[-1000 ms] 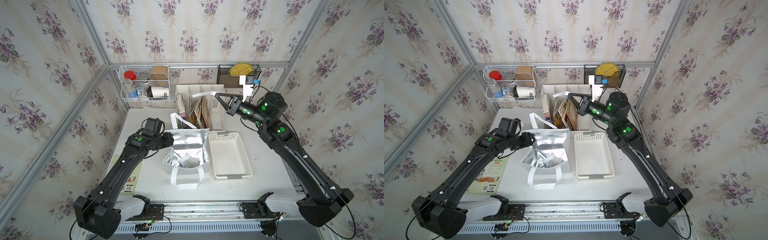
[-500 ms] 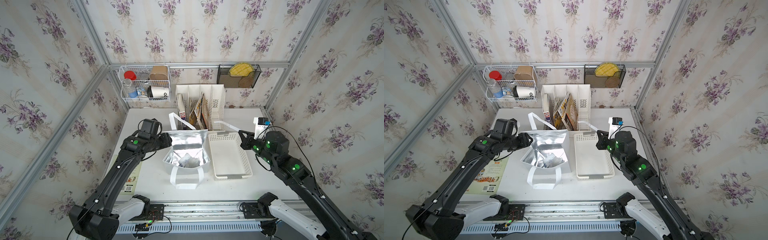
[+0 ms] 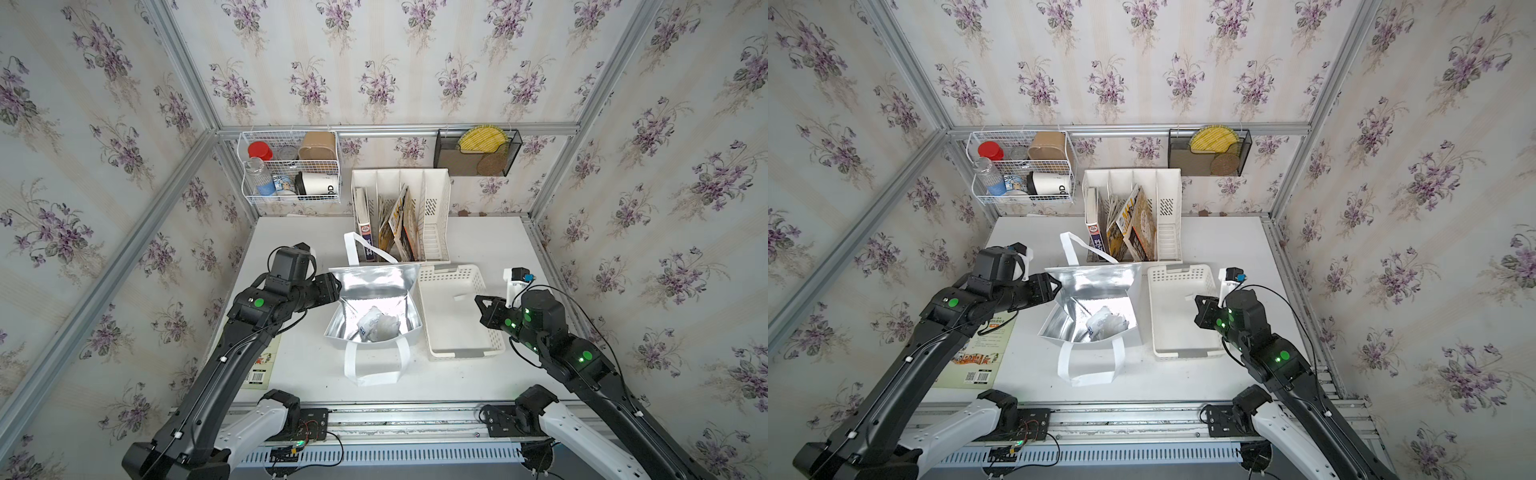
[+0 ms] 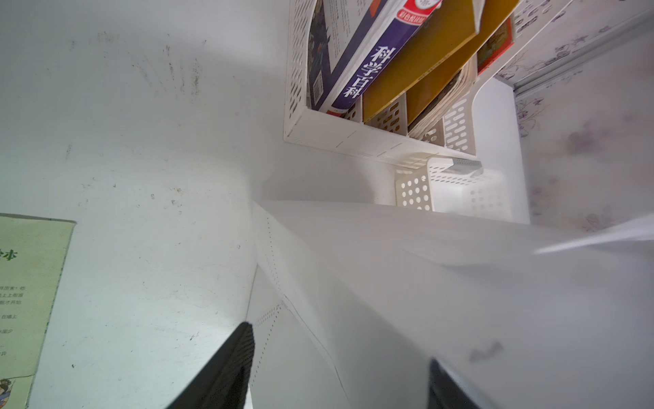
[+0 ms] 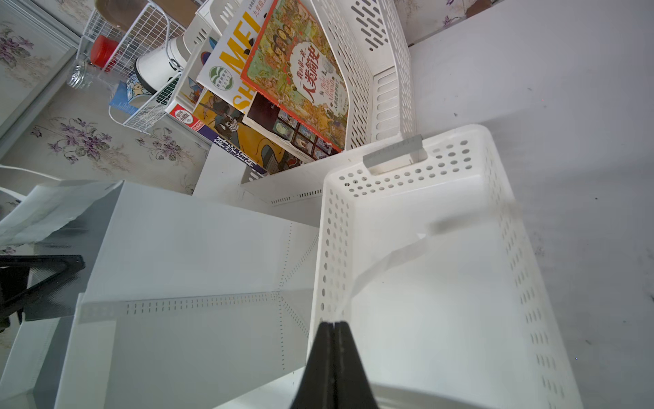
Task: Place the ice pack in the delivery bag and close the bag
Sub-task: Place the adhesive seal in the bin.
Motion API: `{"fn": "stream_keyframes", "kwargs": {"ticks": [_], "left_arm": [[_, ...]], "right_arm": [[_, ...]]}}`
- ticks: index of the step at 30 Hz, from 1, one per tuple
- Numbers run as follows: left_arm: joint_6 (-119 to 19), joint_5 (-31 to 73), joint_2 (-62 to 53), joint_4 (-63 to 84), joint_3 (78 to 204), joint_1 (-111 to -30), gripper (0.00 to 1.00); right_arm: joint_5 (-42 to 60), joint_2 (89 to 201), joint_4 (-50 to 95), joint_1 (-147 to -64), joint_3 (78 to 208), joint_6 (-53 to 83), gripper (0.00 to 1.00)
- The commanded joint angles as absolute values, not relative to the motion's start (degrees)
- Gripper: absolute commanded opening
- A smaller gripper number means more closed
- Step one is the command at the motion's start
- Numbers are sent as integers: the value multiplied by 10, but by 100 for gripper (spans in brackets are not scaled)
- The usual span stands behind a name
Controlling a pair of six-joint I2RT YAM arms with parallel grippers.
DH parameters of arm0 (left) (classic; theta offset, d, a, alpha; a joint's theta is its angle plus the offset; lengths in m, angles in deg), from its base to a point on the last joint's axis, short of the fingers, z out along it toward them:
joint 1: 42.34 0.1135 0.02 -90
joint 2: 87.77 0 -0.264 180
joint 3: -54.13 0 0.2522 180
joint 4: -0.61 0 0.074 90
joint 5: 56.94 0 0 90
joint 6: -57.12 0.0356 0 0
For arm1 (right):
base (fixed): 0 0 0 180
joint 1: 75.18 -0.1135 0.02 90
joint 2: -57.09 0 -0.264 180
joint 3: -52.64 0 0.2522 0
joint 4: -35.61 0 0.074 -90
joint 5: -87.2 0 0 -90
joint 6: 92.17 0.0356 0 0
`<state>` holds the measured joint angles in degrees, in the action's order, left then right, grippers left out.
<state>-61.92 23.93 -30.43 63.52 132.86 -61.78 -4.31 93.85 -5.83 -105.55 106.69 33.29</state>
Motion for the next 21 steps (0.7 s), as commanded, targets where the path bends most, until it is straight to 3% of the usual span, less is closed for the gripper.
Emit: {"fn": "stream_keyframes", "kwargs": {"ticks": [1,8,21], "left_arm": [[-607,220,-316,628,1329,-617,65],[-612,197,-336,622,1313,-617,66],[-617,228,-414,629,1314,-617,67]], "right_arm": [[-71,956,-61,-1056,1065,342,0],[-89,989,-45,-1055,1044,339,1],[-90,1006,-28,-1055,1032,340,52]]}}
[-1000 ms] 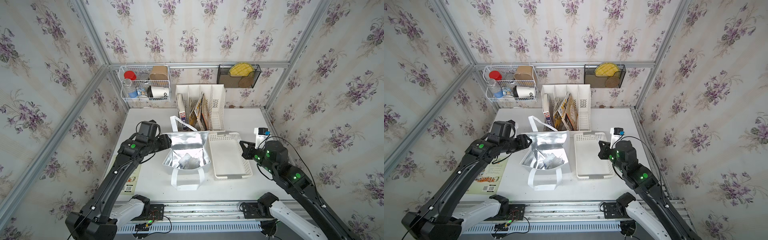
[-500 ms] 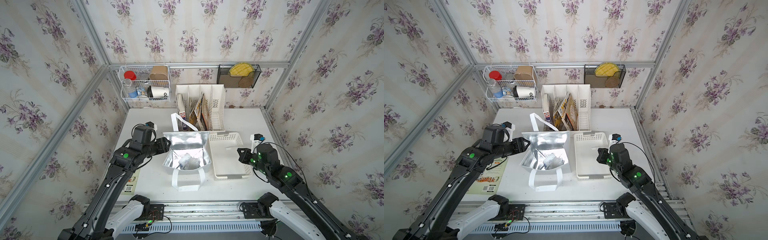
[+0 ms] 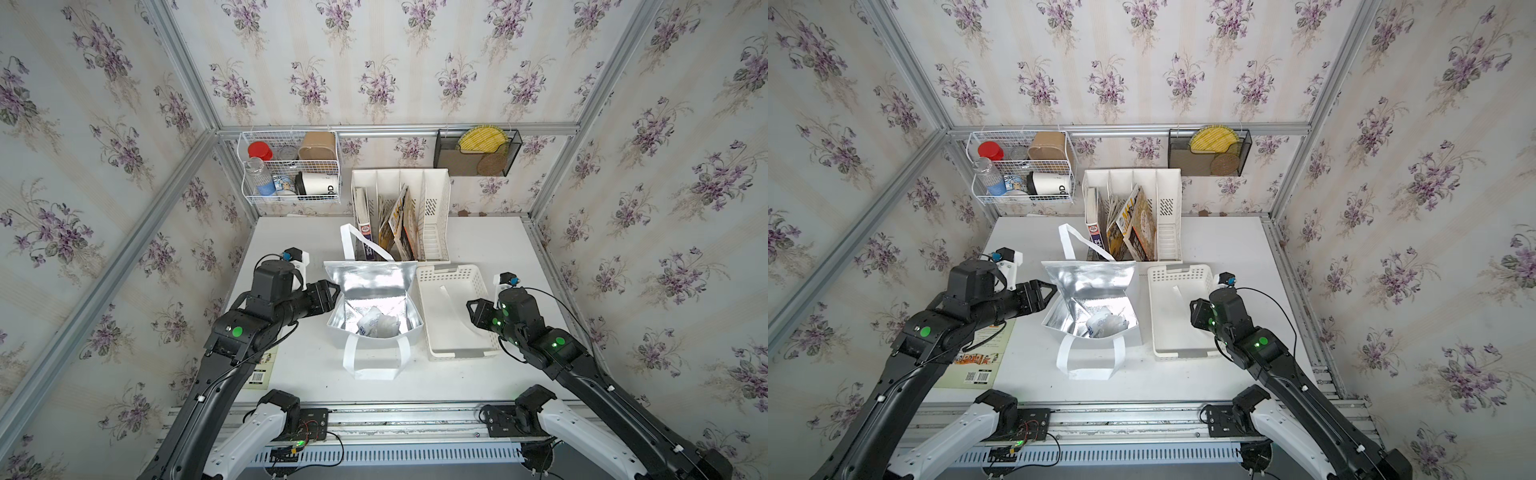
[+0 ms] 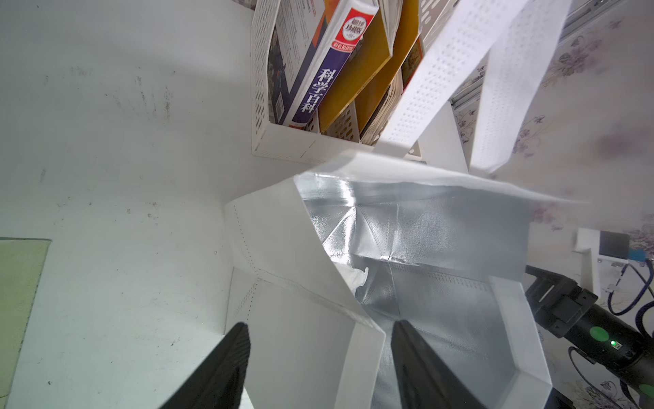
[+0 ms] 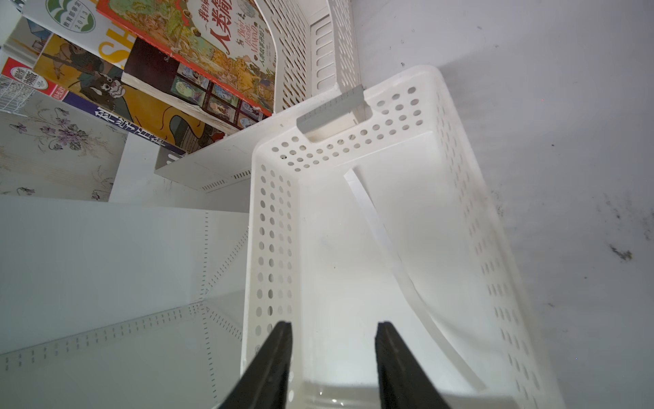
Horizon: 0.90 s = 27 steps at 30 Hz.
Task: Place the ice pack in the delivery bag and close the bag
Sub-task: Place the adhesive seal in the bin, then close the delivery bag at the center of the board.
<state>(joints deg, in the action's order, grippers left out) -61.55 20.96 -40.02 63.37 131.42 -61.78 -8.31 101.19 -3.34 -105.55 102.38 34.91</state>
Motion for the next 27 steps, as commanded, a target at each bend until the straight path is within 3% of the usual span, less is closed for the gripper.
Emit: {"fn": "stream_keyframes", "kwargs": {"ticks": [1,5,13,20,27], "left_arm": [[-618,233,-421,632,1312,-617,68],[-628,245,-449,642,1301,-617,68],[-651,224,-508,584,1235,-617,68],[-664,227,-575,529,1181,-617,70],[-659,240,-580,522,1171,-617,70]], "right_arm": [[-84,1001,-29,-1056,1035,332,55],[-18,943,3,-1056,1036,298,73],[165,831,157,-1093,987,275,85],[128,845,210,-1224,966,195,86],[-31,923,265,-1400,953,94,85]]}}
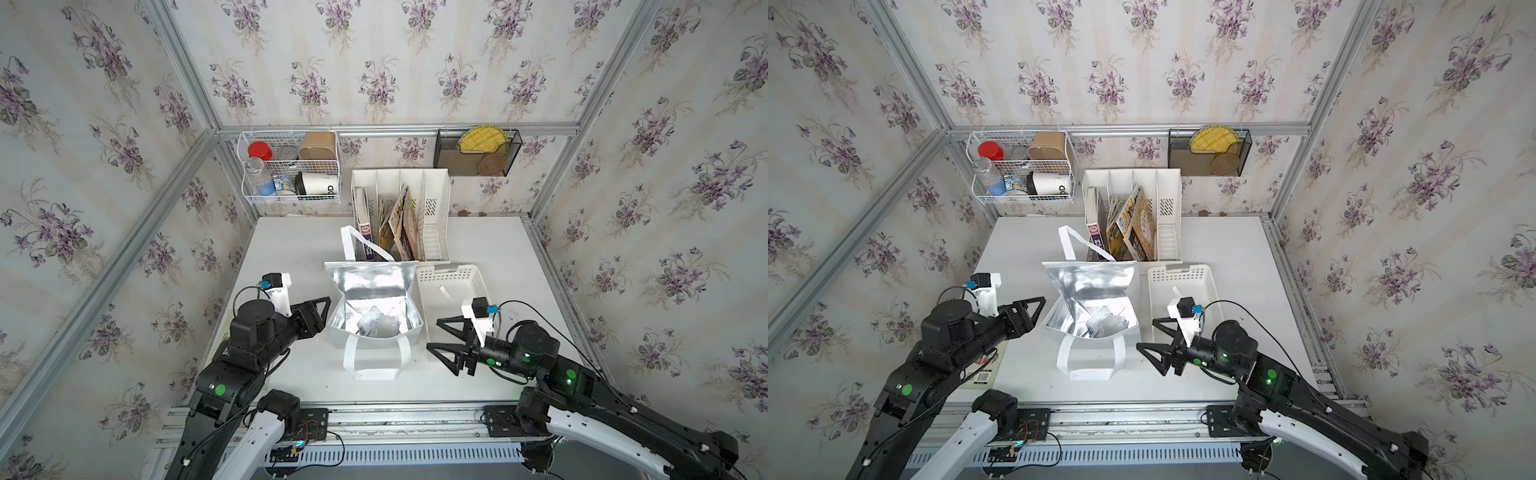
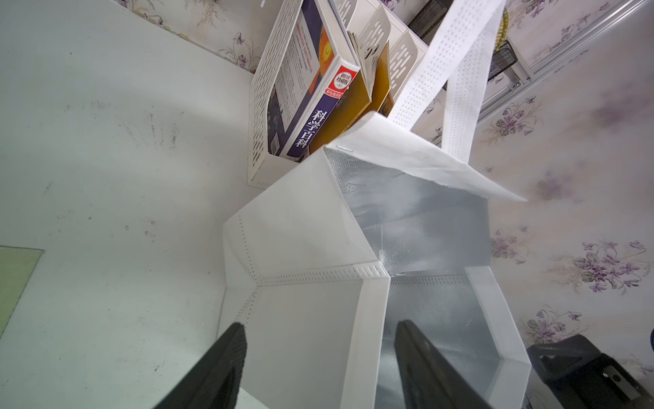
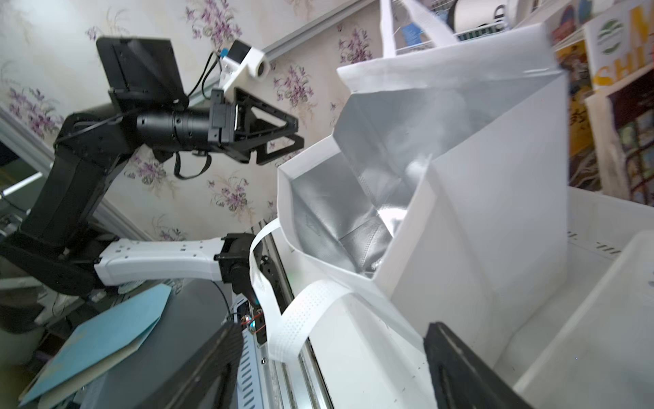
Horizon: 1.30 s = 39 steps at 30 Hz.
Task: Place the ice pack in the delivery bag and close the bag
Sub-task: Close the delivery bag at the center of the board.
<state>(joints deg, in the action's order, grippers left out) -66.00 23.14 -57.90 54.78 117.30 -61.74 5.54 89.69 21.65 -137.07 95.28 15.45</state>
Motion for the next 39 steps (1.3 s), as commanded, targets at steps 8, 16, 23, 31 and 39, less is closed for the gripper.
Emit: {"fn": "stream_keyframes", "kwargs": {"ticks": [8,16,23,31,39], "left_arm": [[-638,219,-608,505,1153,-617,71],[-611,207,-637,490,1129,-617,75],[-591,175,-648,442,1088,-617,76],[-574,150,-677,372,1049,-617,77],[-571,104,-678,326,1007,-617,77]], "right_arm": [[-106,1020,310,-1403,968,62,83],[-79,1099,413,-1402,977,44,66],[-84,1127,414,-1385,996,40,35],[-18,1141,387,-1301,1023,69,5],[35,1181,361,-1256,1063,78,0]]}}
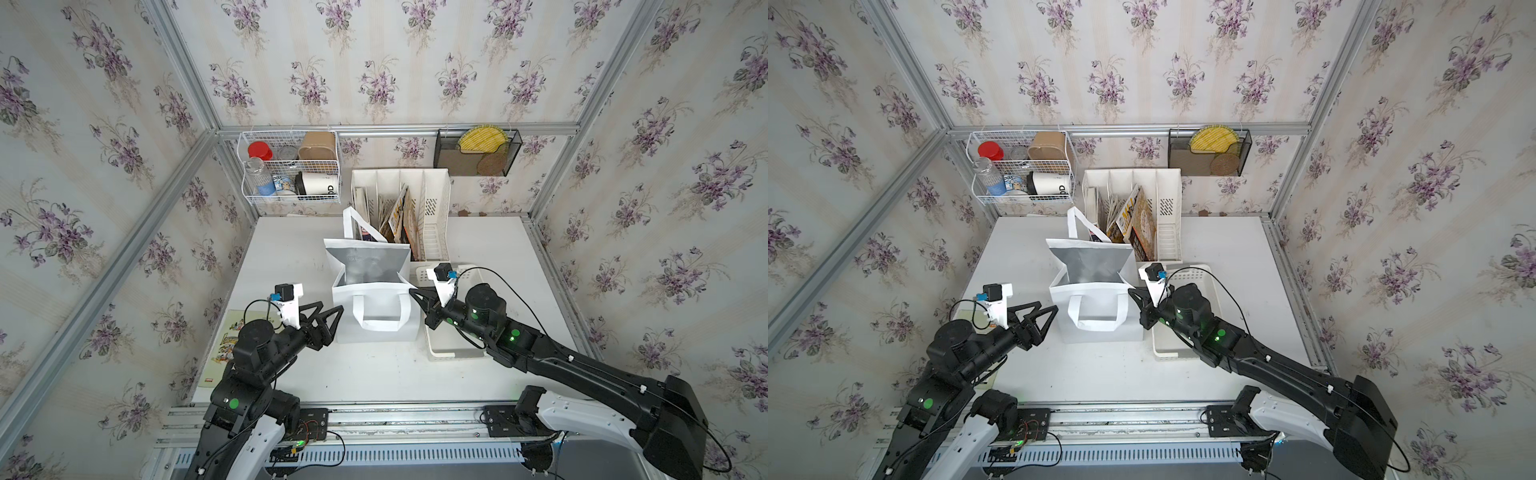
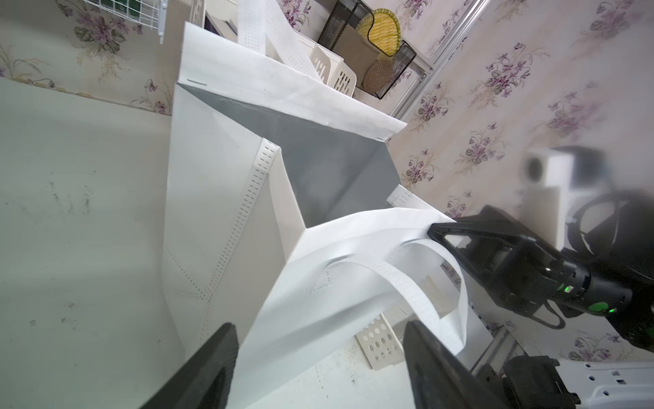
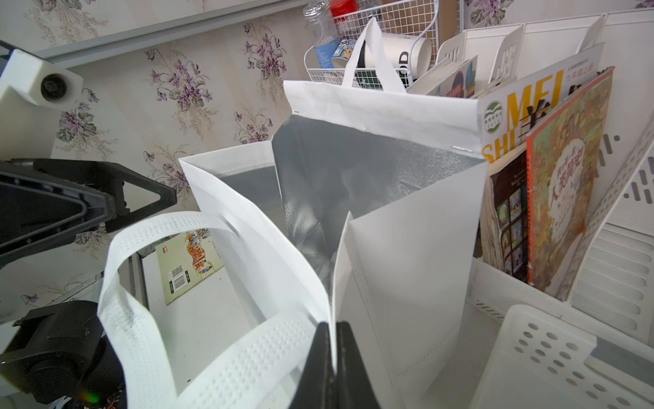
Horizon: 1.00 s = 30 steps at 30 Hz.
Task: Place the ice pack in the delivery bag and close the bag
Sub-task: Close the delivery bag at the center of the board.
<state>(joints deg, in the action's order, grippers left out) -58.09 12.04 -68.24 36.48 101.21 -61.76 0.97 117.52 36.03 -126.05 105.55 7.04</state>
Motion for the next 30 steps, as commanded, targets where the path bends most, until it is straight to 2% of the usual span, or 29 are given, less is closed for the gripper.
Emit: {"fn": "stream_keyframes", "kwargs": {"ticks": [1,6,14,23,25,30], "left_arm": [[-571,117,-675,329,1006,-617,76],[-577,183,-640,308,1004,-617,71],[-597,111,-565,209,988,-617,63],[-619,122,-535,126,958,-617,61],[-625,122,-520,117,956,-617,48],[-639,82,-494,78,947,-617,32]], "right_arm": [[42,1182,360,-1255,1065,76,0],[56,1179,350,-1240,1070,72,0],[70,1179,307,-1216,1092,80,0],[79,1205,275,-1215,1119,73,0],[74,1210,267,-1215,1127,72,1],[57,1222,248,-1214,1146,72,4]]}}
